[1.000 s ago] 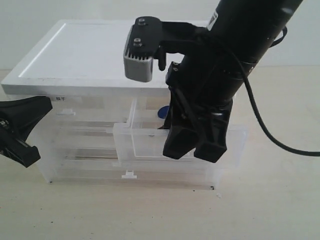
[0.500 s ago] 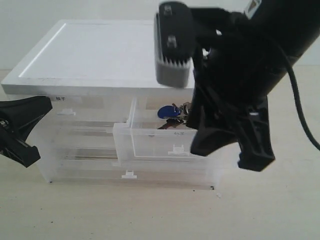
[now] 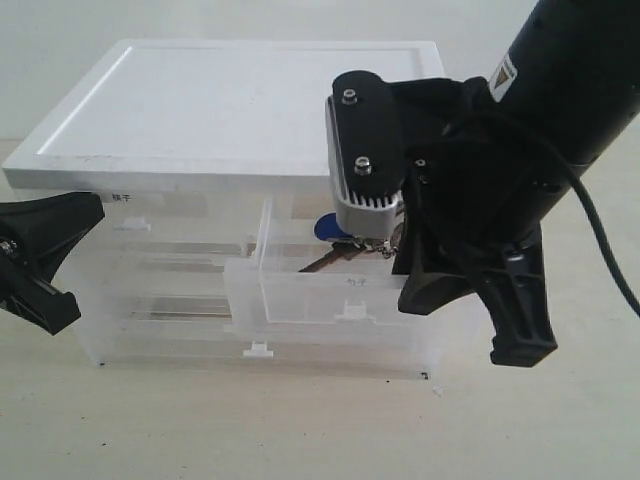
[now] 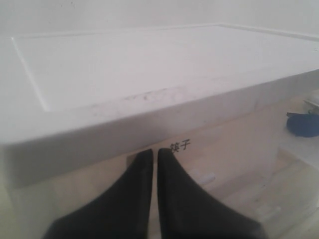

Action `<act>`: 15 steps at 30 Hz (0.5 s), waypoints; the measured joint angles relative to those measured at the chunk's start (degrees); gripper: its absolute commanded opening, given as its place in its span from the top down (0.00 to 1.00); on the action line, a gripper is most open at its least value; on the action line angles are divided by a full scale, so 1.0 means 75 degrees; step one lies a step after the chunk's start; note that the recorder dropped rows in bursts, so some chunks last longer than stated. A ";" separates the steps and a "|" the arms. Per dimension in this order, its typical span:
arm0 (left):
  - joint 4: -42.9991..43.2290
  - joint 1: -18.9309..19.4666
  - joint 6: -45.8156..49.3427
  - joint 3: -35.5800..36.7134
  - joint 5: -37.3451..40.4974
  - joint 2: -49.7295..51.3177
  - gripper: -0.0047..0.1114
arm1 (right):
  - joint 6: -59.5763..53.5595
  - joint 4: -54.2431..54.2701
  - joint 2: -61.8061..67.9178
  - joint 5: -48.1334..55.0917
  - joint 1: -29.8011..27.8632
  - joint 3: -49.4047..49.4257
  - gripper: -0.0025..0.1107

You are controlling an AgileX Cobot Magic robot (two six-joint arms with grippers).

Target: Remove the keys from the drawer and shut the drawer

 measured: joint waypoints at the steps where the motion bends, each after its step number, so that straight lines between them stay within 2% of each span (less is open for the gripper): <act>1: 0.0000 0.0000 0.0000 0.0000 0.0000 0.0000 0.92 | -0.0129 0.0075 0.0000 0.0000 0.0000 0.0000 0.98; 13: 0.0000 0.0000 0.0000 0.0000 0.0000 0.0000 0.92 | -0.0483 0.0349 0.0000 0.0463 0.0000 0.0000 0.98; 15: 0.0000 0.0000 0.0000 0.0000 0.0000 0.0000 0.92 | -0.0483 0.0441 0.0000 0.0463 0.0000 0.0000 0.93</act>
